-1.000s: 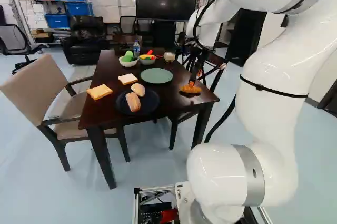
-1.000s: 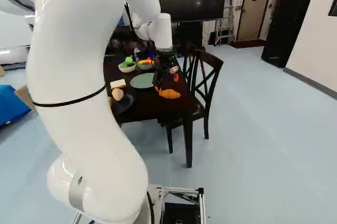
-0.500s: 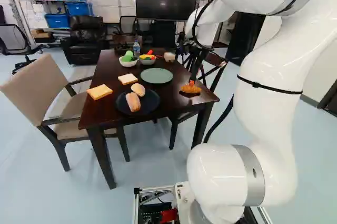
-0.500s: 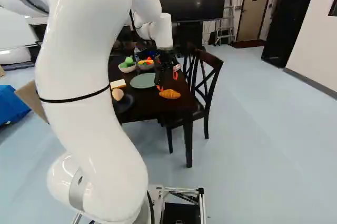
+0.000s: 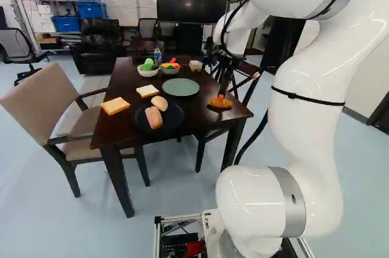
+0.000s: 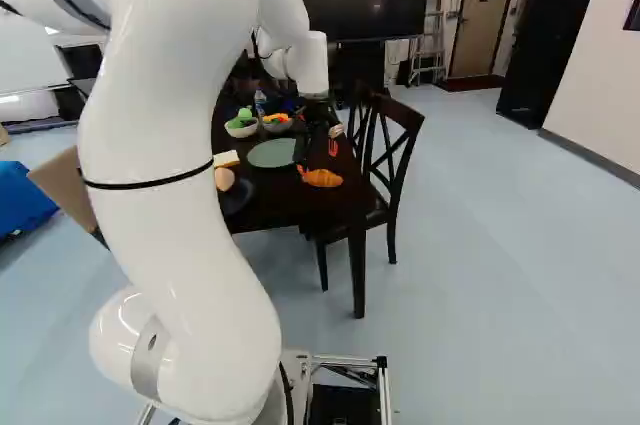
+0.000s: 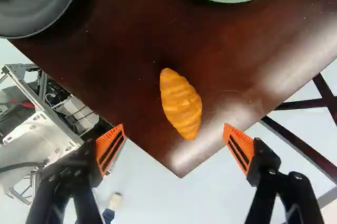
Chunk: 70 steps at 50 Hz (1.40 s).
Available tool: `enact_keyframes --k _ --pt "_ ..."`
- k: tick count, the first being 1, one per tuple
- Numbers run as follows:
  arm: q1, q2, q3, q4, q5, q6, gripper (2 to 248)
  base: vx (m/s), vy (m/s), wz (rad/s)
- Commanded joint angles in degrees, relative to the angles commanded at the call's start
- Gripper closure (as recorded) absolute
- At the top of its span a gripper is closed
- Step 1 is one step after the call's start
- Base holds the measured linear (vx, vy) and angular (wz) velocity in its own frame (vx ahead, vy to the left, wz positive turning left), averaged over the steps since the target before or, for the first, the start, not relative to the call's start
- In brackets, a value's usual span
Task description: Move the croissant to the empty plate
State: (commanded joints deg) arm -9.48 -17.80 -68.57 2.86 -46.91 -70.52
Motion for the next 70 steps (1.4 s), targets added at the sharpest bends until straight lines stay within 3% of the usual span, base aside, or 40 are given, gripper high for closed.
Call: enact_keyframes --k 25,61,62,70 --pt "0.0 -4.8 -1.2 0.0 1.5 0.0 3 0.000 0.000 0.000" --pt "0.0 -4.8 -1.2 0.0 2.7 0.0 3 0.000 0.000 0.000" --pt "0.0 -4.8 -1.2 0.0 2.7 0.0 14 0.000 0.000 0.000" --pt "0.0 -4.8 -1.2 0.0 2.9 0.0 26 0.000 0.000 0.000"
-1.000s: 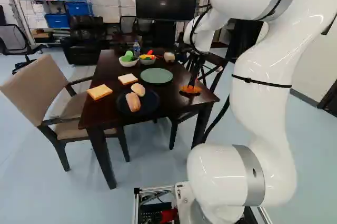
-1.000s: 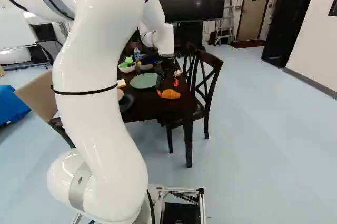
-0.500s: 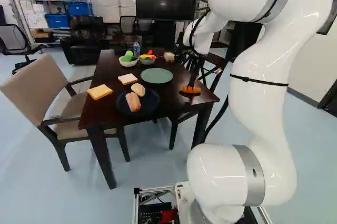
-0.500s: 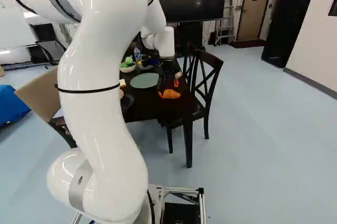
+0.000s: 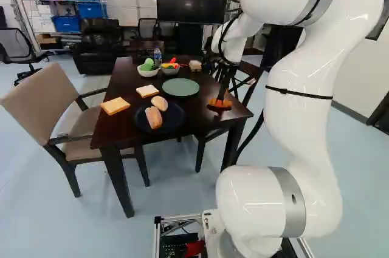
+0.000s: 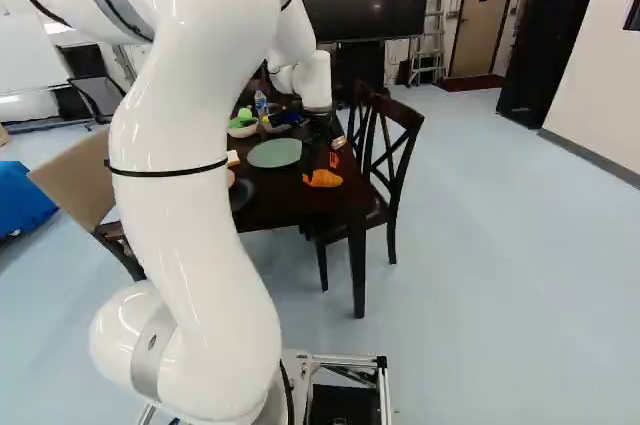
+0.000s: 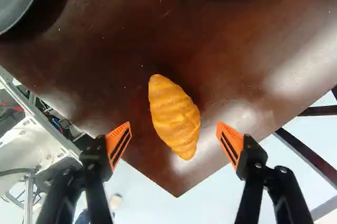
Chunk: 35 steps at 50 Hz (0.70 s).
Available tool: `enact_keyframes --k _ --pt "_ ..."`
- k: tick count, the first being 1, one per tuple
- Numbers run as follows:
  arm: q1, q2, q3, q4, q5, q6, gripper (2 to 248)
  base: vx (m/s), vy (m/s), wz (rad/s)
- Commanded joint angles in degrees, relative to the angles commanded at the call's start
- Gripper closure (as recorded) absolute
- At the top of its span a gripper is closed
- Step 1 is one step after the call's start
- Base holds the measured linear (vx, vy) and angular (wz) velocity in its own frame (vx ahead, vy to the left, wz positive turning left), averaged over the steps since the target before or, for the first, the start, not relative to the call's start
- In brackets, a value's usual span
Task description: Move the croissant to the empty plate
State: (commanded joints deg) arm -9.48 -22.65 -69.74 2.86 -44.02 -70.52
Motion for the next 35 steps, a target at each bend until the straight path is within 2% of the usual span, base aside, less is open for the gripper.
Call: enact_keyframes --k 2,3,7,8,12,13,18,19,35 --pt "0.0 0.0 0.0 0.0 0.0 0.0 26 0.000 0.000 0.000" --pt "0.0 0.0 0.0 0.0 0.0 0.0 38 0.000 0.000 0.000" --pt "0.0 0.0 0.0 0.0 0.0 0.0 38 0.000 0.000 0.000" --pt "0.0 0.0 0.0 0.0 0.0 0.0 50 0.000 0.000 0.000" --pt "0.0 0.0 0.0 0.0 0.0 0.0 50 0.000 0.000 0.000" --pt "0.0 0.0 0.0 0.0 0.0 0.0 62 0.000 0.000 0.000" --pt "0.0 0.0 0.0 0.0 0.0 0.0 62 0.000 0.000 0.000" --pt "0.0 0.0 0.0 0.0 0.0 0.0 74 0.000 0.000 0.000" --pt "0.0 0.0 0.0 0.0 -0.6 0.0 77 0.000 0.000 0.000"
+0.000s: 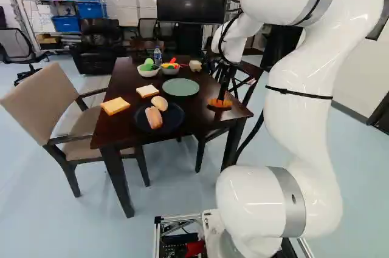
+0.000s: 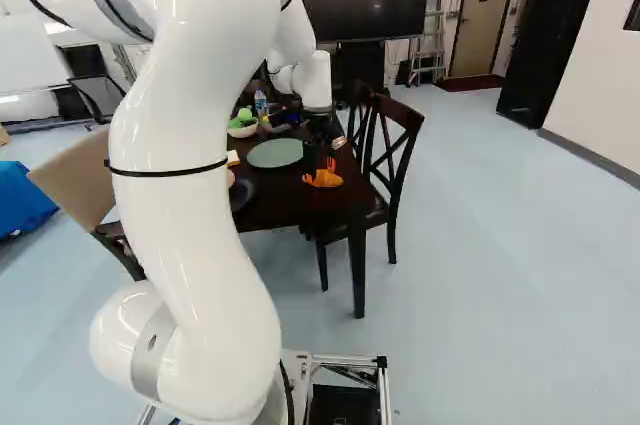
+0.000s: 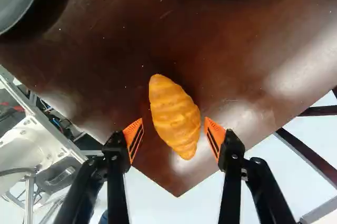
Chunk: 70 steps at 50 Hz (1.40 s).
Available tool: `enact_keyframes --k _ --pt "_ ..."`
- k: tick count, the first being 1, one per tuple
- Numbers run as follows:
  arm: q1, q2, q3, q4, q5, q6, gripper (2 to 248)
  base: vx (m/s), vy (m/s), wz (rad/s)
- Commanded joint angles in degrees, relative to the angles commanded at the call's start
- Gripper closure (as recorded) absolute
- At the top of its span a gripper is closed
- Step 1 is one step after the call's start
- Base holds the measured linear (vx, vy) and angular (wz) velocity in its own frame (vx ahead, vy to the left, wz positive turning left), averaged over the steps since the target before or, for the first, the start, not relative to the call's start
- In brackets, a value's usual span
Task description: Move the croissant to the empty plate
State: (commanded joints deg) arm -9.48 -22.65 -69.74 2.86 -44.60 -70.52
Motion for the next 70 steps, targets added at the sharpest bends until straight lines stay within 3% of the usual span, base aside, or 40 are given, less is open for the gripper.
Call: enact_keyframes --k 9,10,35,36,41,70 --pt "0.0 0.0 0.0 0.0 -0.2 0.0 86 0.000 0.000 0.000" --pt "0.0 0.0 0.0 0.0 -0.2 0.0 99 0.000 0.000 0.000" --pt "0.0 0.0 0.0 0.0 -0.2 0.0 102 0.000 0.000 0.000" --pt "0.0 0.0 0.0 0.0 -0.2 0.0 116 0.000 0.000 0.000" --pt "0.0 0.0 0.0 0.0 -0.2 0.0 121 0.000 0.000 0.000" --pt "0.0 0.7 0.1 0.0 -0.2 0.0 119 0.000 0.000 0.000"
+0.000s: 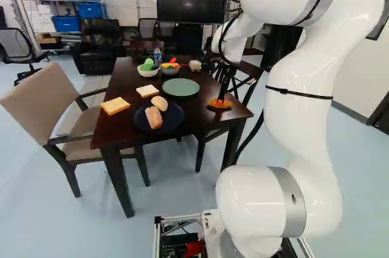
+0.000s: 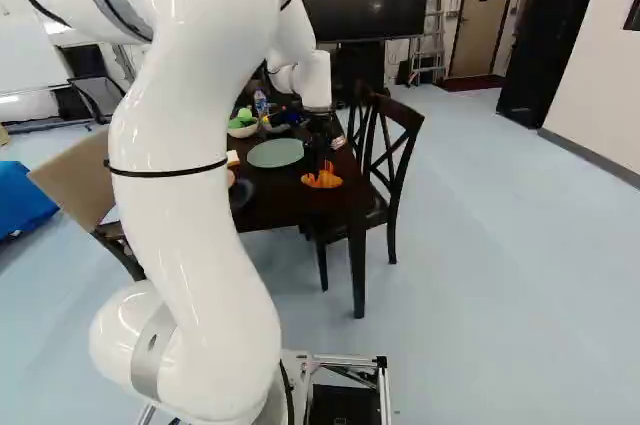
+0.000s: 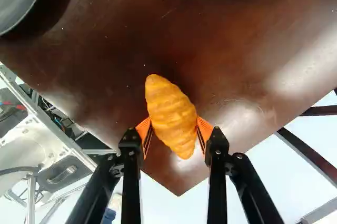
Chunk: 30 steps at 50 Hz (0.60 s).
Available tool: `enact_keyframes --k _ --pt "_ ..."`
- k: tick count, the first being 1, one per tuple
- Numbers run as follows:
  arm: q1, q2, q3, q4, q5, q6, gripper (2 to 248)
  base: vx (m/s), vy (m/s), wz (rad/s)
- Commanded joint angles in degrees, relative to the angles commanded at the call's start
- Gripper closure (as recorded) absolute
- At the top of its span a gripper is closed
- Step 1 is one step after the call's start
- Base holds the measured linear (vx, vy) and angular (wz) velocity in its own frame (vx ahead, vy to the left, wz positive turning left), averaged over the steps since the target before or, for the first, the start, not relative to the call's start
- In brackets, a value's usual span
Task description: Move the croissant to the empty plate
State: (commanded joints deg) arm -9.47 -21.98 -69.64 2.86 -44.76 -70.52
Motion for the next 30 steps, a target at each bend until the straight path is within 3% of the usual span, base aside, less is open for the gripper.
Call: enact_keyframes --k 30 --pt "1.5 0.7 -5.1 0.0 -1.4 0.0 119 0.000 0.000 0.000"
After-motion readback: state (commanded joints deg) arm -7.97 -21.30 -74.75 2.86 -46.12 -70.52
